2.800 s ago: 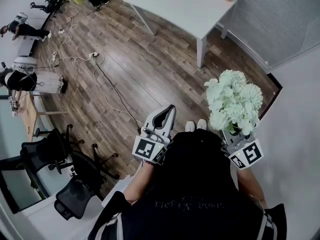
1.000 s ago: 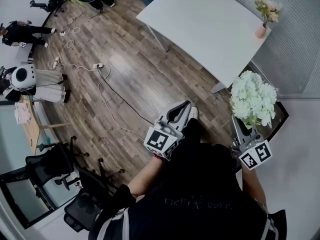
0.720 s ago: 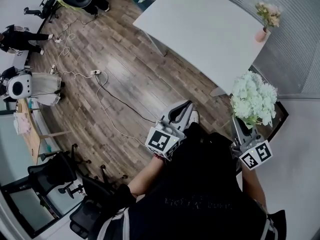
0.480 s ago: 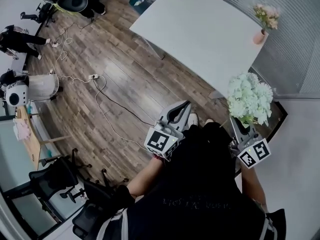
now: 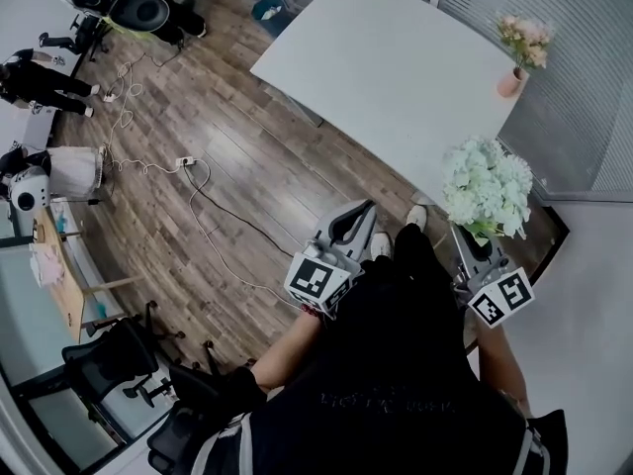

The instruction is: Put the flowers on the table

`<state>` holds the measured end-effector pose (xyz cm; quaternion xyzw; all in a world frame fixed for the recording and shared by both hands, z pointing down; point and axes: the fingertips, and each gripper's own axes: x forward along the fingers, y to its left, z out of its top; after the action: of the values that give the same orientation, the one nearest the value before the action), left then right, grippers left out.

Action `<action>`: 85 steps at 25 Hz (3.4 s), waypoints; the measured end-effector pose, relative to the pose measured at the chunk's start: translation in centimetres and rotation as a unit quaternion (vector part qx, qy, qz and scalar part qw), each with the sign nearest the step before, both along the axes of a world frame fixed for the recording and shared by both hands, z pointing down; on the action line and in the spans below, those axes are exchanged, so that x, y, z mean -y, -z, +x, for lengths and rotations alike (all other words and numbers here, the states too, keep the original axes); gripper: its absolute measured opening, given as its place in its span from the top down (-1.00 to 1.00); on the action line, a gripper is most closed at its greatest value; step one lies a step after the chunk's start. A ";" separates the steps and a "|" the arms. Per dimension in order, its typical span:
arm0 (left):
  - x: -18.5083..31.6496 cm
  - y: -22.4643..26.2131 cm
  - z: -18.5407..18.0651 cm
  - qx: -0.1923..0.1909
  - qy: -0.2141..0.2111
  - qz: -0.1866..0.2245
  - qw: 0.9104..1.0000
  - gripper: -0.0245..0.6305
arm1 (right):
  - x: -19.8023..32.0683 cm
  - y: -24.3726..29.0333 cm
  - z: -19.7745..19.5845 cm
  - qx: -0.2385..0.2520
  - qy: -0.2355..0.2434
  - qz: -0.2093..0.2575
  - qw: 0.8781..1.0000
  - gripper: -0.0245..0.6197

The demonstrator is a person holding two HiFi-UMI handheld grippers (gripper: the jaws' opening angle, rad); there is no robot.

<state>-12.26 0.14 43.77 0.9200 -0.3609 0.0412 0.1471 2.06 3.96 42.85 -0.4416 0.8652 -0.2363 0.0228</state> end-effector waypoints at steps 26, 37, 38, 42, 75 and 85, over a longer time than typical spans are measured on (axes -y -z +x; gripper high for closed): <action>10.7 -2.6 8.1 0.052 0.051 -0.020 0.997 0.85 | 12.4 -4.9 7.7 -0.019 0.062 -0.045 0.997 0.79; 13.9 -3.5 8.6 0.055 0.031 -0.030 0.998 0.85 | 16.8 -9.3 7.9 -0.075 0.040 -0.104 0.991 0.79; 13.9 -3.7 8.6 0.055 0.029 -0.033 0.997 0.85 | 17.0 -9.9 7.9 -0.080 0.038 -0.110 0.990 0.79; 14.1 -4.9 8.3 0.062 0.024 -0.042 0.997 0.85 | 17.7 -12.3 8.2 -0.094 0.035 -0.133 0.986 0.79; 13.9 -9.2 8.2 0.072 -0.005 -0.090 0.993 0.85 | 21.2 -27.4 7.2 -0.229 0.063 -0.267 0.934 0.79; 13.3 -9.7 7.8 0.077 0.000 -0.095 0.992 0.85 | 21.9 -29.1 5.7 -0.254 0.081 -0.270 0.925 0.79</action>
<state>-4.50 -13.13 53.46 0.8961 -0.3654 0.1461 0.2055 7.80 -17.92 71.98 -0.4048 0.7782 -0.3417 -0.3373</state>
